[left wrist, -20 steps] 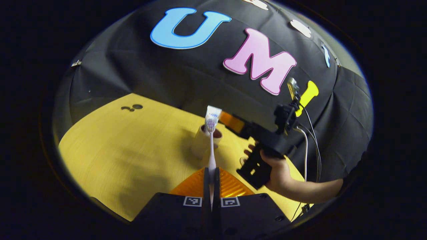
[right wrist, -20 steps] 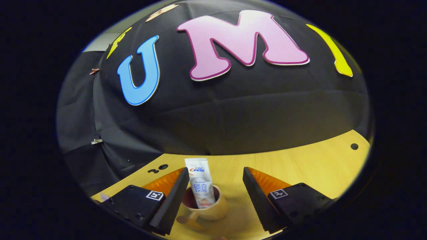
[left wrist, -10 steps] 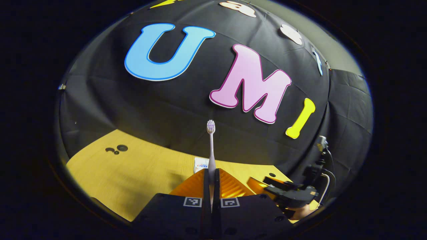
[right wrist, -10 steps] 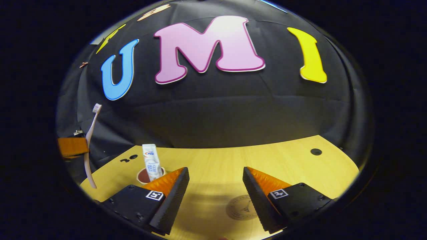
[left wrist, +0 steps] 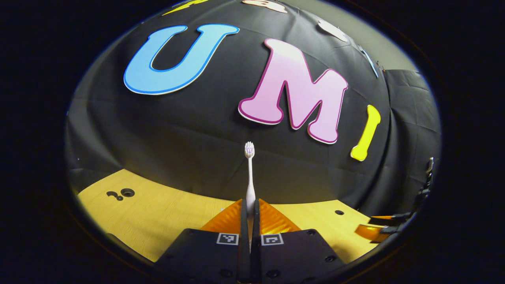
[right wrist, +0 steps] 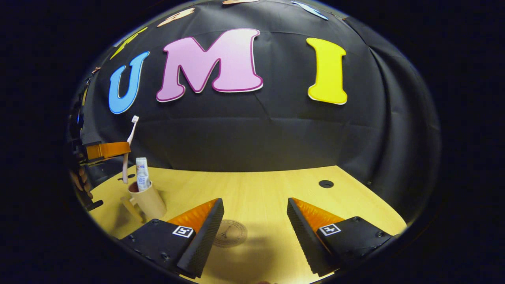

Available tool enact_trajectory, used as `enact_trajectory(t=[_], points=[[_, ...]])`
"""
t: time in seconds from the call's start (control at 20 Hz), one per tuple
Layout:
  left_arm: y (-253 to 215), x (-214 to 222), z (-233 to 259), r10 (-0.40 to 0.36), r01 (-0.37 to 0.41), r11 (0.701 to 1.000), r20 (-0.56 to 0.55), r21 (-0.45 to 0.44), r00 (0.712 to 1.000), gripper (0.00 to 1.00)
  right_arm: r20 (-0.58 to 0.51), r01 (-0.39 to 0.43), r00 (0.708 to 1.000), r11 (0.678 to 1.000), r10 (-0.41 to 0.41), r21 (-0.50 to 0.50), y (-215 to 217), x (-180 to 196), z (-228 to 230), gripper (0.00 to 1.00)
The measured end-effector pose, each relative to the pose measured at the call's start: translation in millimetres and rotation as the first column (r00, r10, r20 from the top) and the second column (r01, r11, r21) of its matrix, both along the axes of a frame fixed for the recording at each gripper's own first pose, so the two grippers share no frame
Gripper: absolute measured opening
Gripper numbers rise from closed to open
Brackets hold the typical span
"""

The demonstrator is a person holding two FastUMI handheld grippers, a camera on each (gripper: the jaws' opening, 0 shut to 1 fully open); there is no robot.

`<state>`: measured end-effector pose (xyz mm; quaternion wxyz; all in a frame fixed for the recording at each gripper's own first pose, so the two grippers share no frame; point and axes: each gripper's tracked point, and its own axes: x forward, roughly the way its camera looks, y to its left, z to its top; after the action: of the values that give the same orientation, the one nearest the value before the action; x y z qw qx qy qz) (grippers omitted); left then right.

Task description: Put the toothbrush and toothpaste on the desktop into the cup, then pick up the cup and place it on the coaster on the desktop.

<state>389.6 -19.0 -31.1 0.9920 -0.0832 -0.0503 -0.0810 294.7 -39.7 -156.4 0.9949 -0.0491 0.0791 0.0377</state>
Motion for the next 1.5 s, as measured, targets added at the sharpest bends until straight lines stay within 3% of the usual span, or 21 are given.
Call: enact_trajectory(t=[0.4, 0.55, 0.8, 0.9, 1.15, 1.25, 1.35, 1.5], points=[[-7.5, 12.2, -32.9, 0.065, -0.067, 0.997, 0.039, 0.042, 0.997, 0.10, -0.029, 0.041, 0.999, 0.999, -0.042, -0.024, -39.6, -9.3, -16.1, 0.98], [-14.8, 4.1, -43.5, 0.045, -0.047, 0.998, 0.030, 0.044, 0.999, 0.16, -0.042, 0.052, 0.998, 0.998, -0.053, -0.031, -45.1, -11.4, -21.5, 0.98], [-17.9, -12.9, -59.0, 0.047, -0.042, 0.996, -0.057, 0.082, 0.997, 0.80, -0.045, 0.047, 0.998, 0.998, -0.049, -0.049, -47.8, -14.1, -25.2, 0.99], [-22.6, -25.1, -58.0, 0.017, -0.009, 0.997, -0.098, 0.074, 0.995, 0.98, -0.058, 0.041, 0.997, 0.998, -0.044, -0.048, -49.1, -17.0, -30.1, 0.99], [-11.3, -47.6, -66.2, 0.061, -0.012, 0.984, -0.275, 0.178, 0.960, 0.98, -0.069, 0.023, 0.997, 0.996, -0.029, -0.088, -59.3, -25.8, -34.4, 0.96], [-6.0, -53.1, -64.8, 0.075, -0.016, 0.985, -0.342, 0.170, 0.937, 0.98, -0.070, 0.022, 0.997, 0.996, -0.028, -0.088, -63.1, -28.8, -33.3, 0.96], [1.0, -53.9, -65.0, 0.097, -0.028, 0.985, -0.410, 0.171, 0.907, 0.98, -0.074, 0.024, 0.997, 0.995, -0.032, -0.097, -67.7, -34.0, -28.8, 0.96], [12.8, -53.2, -80.5, 0.150, -0.049, 0.978, -0.522, 0.202, 0.840, 0.98, -0.068, 0.020, 0.997, 0.995, -0.027, -0.102, -72.6, -42.5, -20.0, 0.96]])
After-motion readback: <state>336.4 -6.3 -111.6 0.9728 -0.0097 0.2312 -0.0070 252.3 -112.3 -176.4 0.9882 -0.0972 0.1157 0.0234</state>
